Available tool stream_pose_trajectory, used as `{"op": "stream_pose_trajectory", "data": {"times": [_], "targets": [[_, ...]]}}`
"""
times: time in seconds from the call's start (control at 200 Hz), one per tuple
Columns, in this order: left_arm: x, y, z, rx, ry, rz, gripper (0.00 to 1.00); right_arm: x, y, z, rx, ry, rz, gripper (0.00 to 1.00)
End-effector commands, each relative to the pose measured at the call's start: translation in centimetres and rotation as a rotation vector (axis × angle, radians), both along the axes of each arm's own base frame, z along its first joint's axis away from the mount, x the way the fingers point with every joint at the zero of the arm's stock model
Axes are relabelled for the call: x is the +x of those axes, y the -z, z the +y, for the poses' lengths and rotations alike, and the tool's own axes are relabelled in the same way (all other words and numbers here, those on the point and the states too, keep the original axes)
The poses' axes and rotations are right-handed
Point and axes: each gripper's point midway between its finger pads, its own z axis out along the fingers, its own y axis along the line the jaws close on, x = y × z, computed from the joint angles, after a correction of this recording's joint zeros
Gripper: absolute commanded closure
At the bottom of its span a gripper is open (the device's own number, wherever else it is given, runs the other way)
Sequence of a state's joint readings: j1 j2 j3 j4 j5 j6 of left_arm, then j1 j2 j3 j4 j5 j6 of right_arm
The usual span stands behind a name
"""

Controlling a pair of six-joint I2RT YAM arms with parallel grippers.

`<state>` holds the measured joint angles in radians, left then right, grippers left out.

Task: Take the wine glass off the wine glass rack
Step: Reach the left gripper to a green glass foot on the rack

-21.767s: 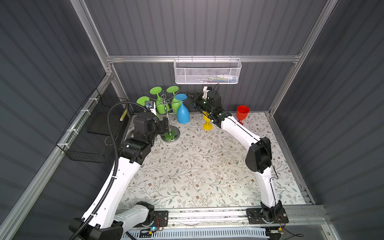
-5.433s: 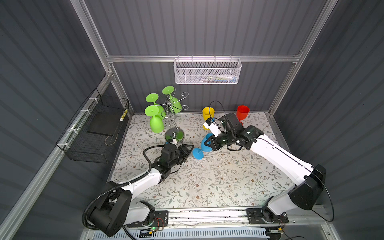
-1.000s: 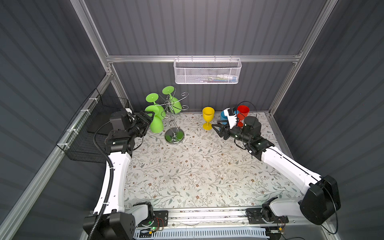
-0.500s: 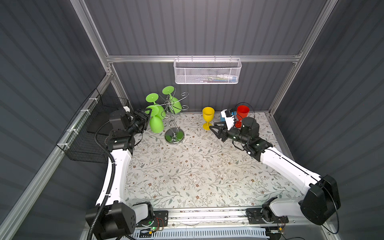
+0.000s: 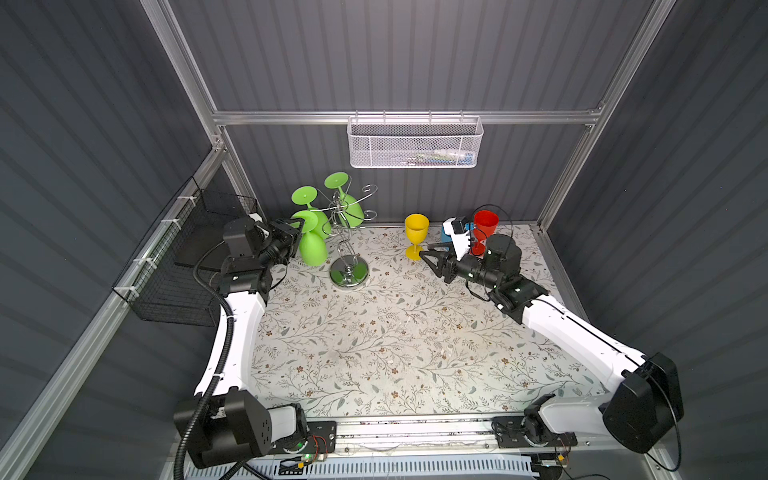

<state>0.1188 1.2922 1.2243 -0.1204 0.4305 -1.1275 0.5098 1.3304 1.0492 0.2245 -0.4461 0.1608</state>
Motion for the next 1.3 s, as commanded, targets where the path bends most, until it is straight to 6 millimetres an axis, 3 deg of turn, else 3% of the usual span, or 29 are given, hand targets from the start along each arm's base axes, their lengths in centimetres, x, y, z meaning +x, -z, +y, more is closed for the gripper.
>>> {"op": "stream_pose_trajectory", "data": {"times": [0.0,0.43,0.976,1.296], "targets": [[0.5,-0.6,0.4,-0.002,-0.01,-0.028,0.56,-0.8,-1.0,0.3,0.027,-0.026,-0.02,0.59],[0.8,-0.4,0.9,-0.021,-0.044,-0.048,0.71,-1.0,-0.9,0.6,0.023,-0.036,-0.027,0.6],[0.3,-1.1,1.3,-0.022,-0.079,-0.074,1.0,-1.1,-1.1,0.5,0.022,-0.034,-0.033,0.61],[0.0,-2.2,1.5,-0.023,-0.091,-0.092,1.0,-1.2,-1.2,0.4,0.019,-0.031,-0.038,0.61]]}}
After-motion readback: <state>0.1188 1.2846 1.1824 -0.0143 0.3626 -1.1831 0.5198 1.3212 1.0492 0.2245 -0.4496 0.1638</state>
